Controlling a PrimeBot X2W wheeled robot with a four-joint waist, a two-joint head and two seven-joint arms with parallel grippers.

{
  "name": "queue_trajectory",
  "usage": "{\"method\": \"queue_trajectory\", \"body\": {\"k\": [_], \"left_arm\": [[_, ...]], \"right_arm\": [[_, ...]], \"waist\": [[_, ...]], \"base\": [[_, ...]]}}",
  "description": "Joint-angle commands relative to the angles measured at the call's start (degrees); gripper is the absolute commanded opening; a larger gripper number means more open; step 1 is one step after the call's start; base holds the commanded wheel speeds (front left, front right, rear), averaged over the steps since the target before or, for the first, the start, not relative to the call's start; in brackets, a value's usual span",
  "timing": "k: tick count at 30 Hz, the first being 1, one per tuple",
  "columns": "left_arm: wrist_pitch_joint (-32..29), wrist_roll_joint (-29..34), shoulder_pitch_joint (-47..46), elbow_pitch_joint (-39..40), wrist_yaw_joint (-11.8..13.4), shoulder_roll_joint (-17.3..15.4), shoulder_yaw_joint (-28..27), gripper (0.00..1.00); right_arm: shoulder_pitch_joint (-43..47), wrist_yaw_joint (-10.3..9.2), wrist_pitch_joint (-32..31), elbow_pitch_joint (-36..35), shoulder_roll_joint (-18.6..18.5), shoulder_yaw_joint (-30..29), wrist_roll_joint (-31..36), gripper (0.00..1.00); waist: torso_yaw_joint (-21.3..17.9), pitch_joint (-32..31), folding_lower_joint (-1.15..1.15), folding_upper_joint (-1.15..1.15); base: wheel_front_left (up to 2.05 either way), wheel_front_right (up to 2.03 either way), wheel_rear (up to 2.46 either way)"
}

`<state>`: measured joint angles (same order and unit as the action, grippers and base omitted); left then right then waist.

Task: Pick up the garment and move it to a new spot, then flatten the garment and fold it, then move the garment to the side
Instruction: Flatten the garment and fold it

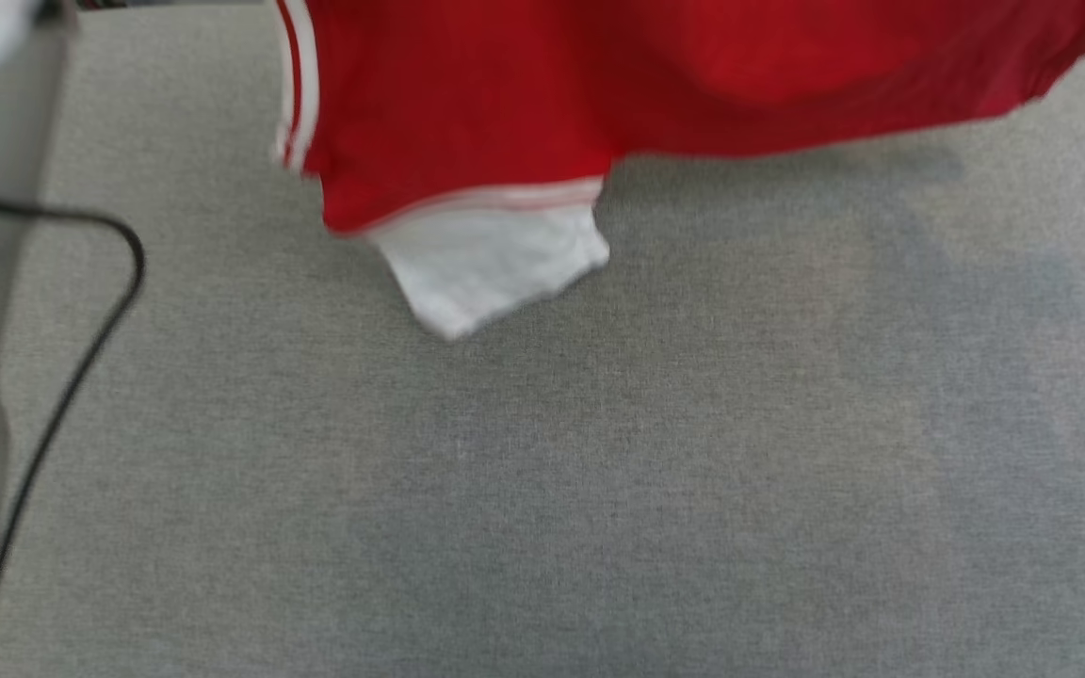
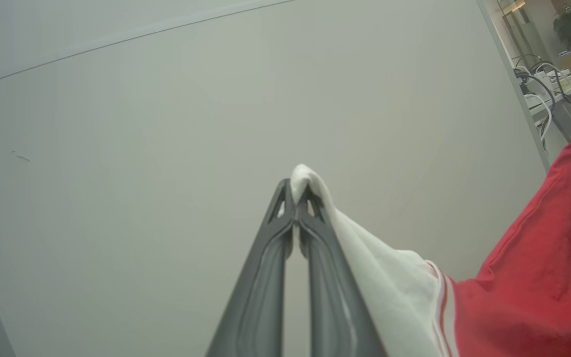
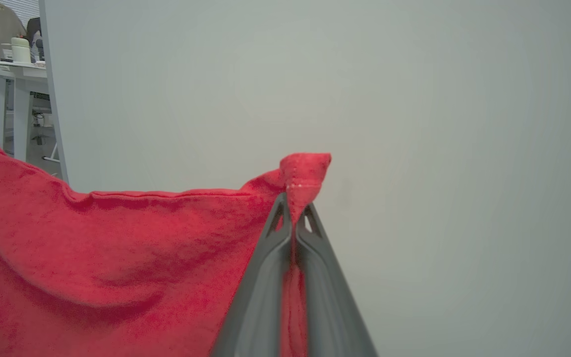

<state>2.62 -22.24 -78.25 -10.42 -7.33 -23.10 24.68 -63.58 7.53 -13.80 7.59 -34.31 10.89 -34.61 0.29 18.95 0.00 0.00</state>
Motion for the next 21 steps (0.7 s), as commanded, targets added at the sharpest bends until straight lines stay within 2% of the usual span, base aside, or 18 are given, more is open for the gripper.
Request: {"method": "queue_trajectory", "body": {"k": [1, 12, 16, 21], "left_arm": [[0.24, -0.72, -4.18, -1.76, -0.15, -0.65, 0.74, 0.00], [2.44, -3.54, -31.31, -16.54, -0.15, -2.69, 7.09, 0.00], [4.40, -4.93, -35.80, -21.47, -0.15, -3.01, 9.10, 0.00], [7.12, -6.93, -37.18, -26.31, -0.15, -2.82, 11.80, 0.00]], "right_arm": [[-4.02, -0.04, 0.08, 1.78, 0.68, 0.69, 1.36, 0.00], [-31.66, -0.04, 5.47, 19.53, 3.51, 6.82, 6.78, 0.00], [-37.10, -0.04, 8.62, 25.73, 4.52, 9.43, 7.09, 0.00], [-39.75, -0.04, 11.81, 31.45, 5.30, 12.83, 5.73, 0.00]], "waist": [[-1.03, 5.26, 0.00, 0.00], [-1.40, 13.15, 0.00, 0.00], [-1.36, 14.75, 0.00, 0.00], [-1.14, 16.47, 0.00, 0.00]], "base": [[0.00, 0.00, 0.00], [0.00, 0.00, 0.00], [0.00, 0.00, 0.00], [0.00, 0.00, 0.00]]}}
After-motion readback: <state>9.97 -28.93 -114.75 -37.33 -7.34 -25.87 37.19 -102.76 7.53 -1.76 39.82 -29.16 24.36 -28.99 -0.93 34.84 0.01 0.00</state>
